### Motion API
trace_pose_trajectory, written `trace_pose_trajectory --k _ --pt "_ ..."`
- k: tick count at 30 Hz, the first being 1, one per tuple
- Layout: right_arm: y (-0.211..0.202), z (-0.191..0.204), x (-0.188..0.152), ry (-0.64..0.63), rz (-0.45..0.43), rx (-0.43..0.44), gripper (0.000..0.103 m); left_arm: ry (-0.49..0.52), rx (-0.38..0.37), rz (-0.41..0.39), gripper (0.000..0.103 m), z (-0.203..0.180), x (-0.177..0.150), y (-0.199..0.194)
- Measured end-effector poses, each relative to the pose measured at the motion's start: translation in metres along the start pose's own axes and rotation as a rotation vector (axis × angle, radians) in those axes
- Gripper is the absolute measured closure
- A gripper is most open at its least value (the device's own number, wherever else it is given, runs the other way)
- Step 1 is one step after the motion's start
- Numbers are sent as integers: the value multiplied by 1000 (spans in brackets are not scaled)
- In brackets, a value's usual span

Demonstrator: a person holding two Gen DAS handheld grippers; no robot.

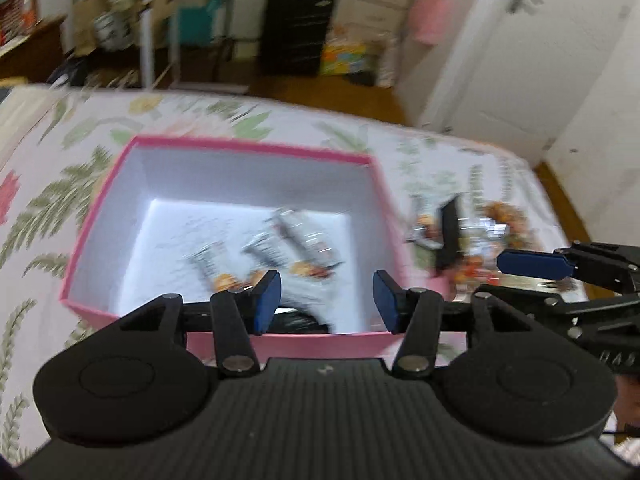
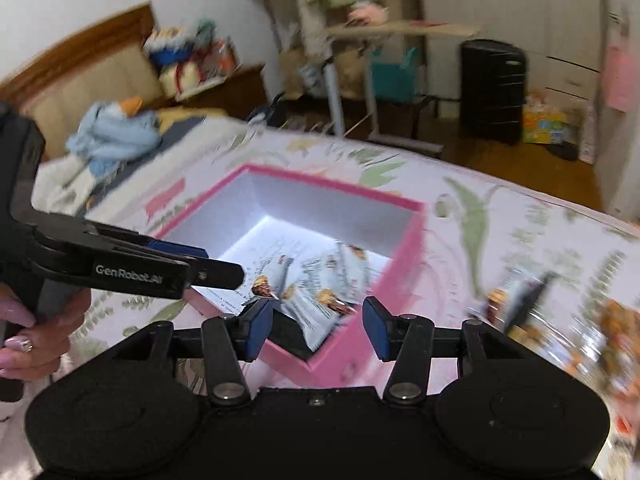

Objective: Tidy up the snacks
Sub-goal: 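Move the left gripper toward the clear bag of coated beans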

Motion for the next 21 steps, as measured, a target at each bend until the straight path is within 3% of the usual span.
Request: trace_pose_trajectory --k 5,10,13,21 --pt "-55 -26 -19 53 -57 -58 47 60 -104 -49 53 -42 -2 -23" --pt "-76 -57 -37 118 -95 -89 46 84 -173 -51 55 -80 -6 -23" --pt "-70 -79 -48 208 -104 -84 34 91 -197 -45 57 -100 -13 -15" --pt "-18 -125 -90 312 -40 -161 29 126 -197 -32 57 -147 -25 30"
Point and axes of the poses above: each gripper's, at about its wrist camera, not at the fingertips, and y roughly the way its jaws point, z to its left, x to its top, the point moved 7 cm from there along y, roughly the way its jaws point, and after that the axes turned 7 degrees about x, right-handed, at the moved point
